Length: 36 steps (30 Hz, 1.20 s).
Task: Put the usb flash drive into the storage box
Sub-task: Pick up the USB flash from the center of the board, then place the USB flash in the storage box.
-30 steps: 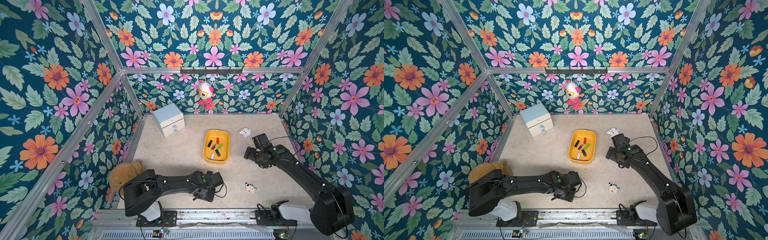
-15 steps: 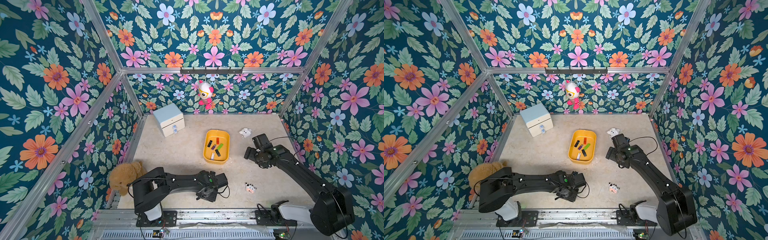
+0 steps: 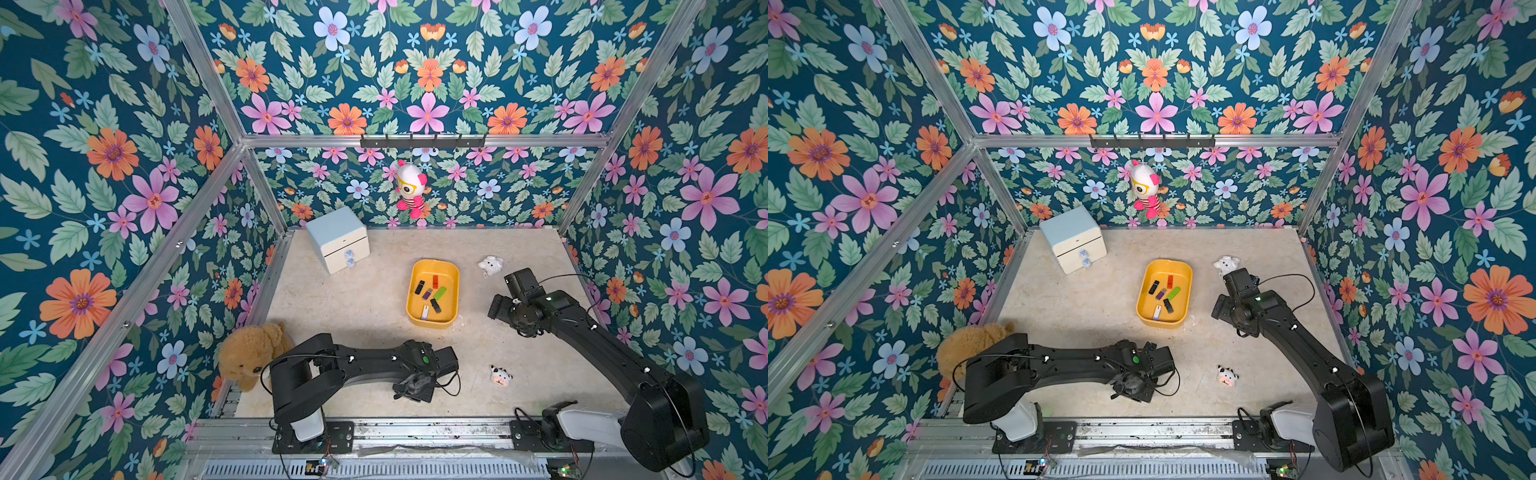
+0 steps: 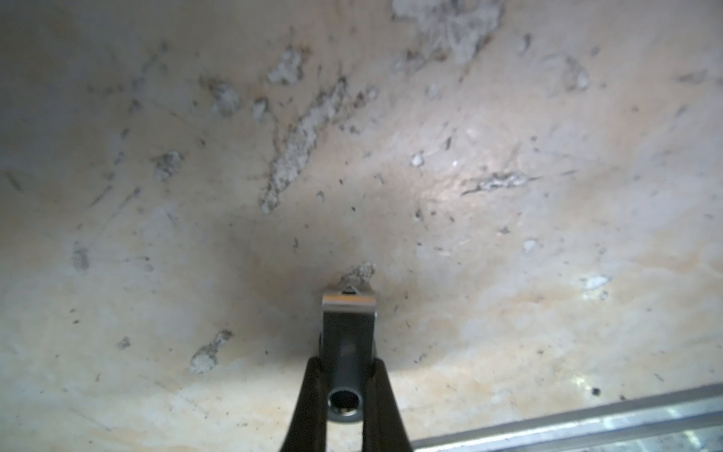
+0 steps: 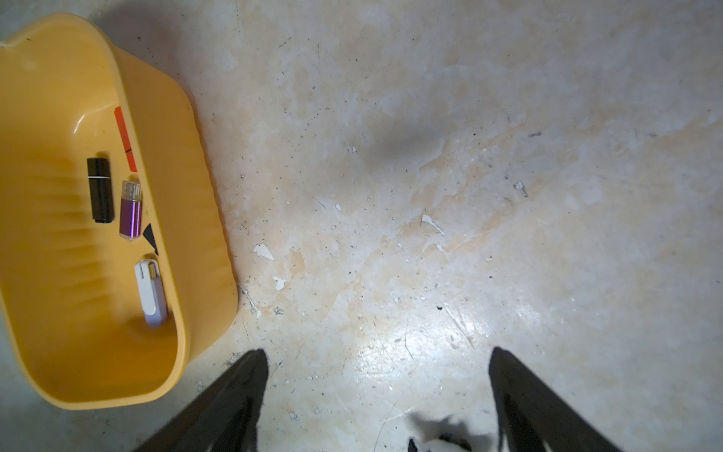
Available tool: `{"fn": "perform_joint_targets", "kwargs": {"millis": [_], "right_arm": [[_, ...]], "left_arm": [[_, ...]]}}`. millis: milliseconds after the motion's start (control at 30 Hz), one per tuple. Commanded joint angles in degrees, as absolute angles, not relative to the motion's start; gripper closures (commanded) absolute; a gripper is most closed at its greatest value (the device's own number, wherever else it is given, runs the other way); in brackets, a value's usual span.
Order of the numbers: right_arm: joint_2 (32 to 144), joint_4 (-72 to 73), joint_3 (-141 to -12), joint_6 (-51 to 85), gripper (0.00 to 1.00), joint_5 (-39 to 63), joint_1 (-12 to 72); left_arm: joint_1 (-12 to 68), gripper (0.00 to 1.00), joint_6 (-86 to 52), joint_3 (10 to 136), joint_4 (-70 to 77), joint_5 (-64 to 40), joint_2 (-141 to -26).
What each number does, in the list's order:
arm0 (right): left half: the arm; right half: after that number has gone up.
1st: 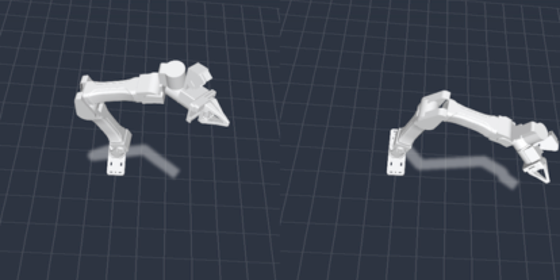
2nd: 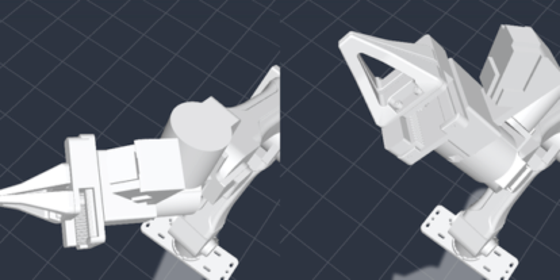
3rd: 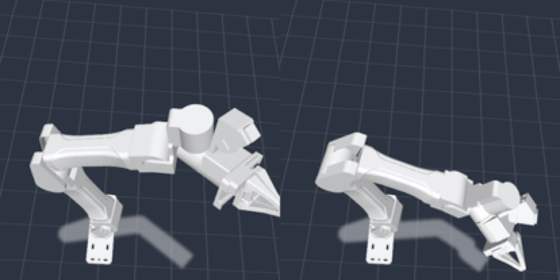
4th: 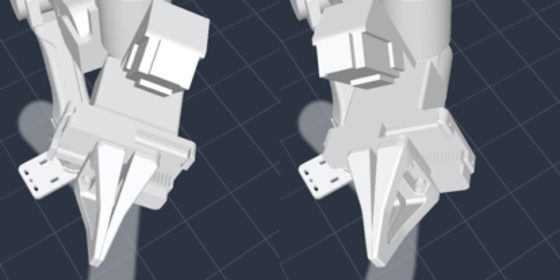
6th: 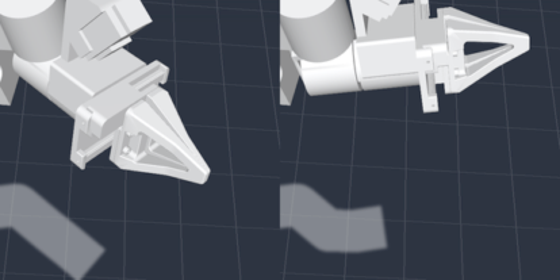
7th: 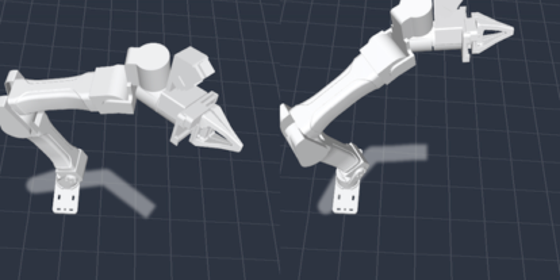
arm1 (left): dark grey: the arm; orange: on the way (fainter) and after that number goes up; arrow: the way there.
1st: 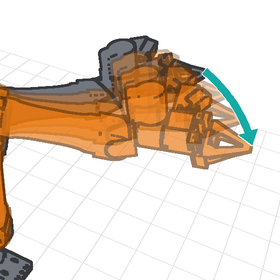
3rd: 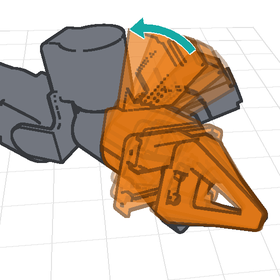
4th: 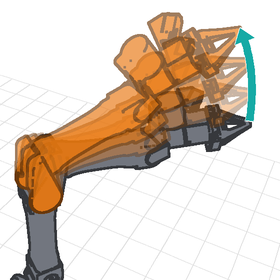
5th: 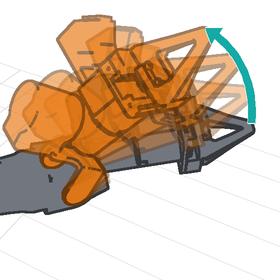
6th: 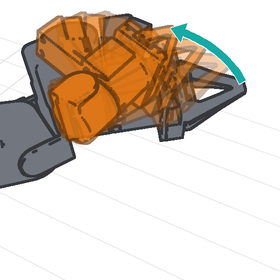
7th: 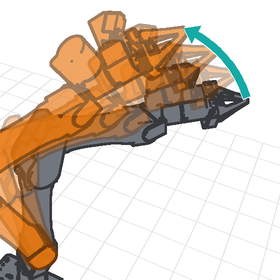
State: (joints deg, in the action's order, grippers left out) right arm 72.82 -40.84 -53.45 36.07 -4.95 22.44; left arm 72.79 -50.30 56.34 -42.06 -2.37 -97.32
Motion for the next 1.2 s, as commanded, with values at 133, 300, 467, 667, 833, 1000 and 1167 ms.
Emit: {"fn": "perform_joint_targets", "kwargs": {"millis": [133, 300, 467, 667, 833, 1000, 1167], "right_arm": [[72.4, -40.9, -52.8, 35.6, 0.08, -5.3, 22.4], [71.9, -41.4, -52.9, 35.3, 0.08, -5.6, 22.0], [70.0, -41.5, -52.0, 35.2, 0.08, -6.2, 20.1], [68.6, -41.8, -51.6, 34.1, 0.08, -4.9, 17.4], [69.5, -42.2, -52.6, 33.4, 0.08, -4.3, 16.5], [69.9, -42.1, -52.7, 32.9, 0.08, -4.0, 16.0], [69.8, -42.0, -51.9, 32.8, 0.08, -4.0, 15.8]], "left_arm": [[72.4, 1.0, -49.0, 60.0, -45.7, -0.3, -99.2], [69.7, 1.0, -45.9, 68.1, -51.5, 1.6, -99.3], [63.3, 1.0, -40.1, 79.8, -57.4, 3.8, -99.7], [55.0, 1.0, -31.2, 96.9, -61.2, 5.0, -105.1], [50.4, 1.0, -25.3, 112.6, -63.7, 4.1, -115.5], [47.2, 1.0, -23.5, 118.3, -59.7, 0.3, -123.5], [45.0, 1.0, -22.9, 120.5, -56.7, -2.6, -128.6]]}}
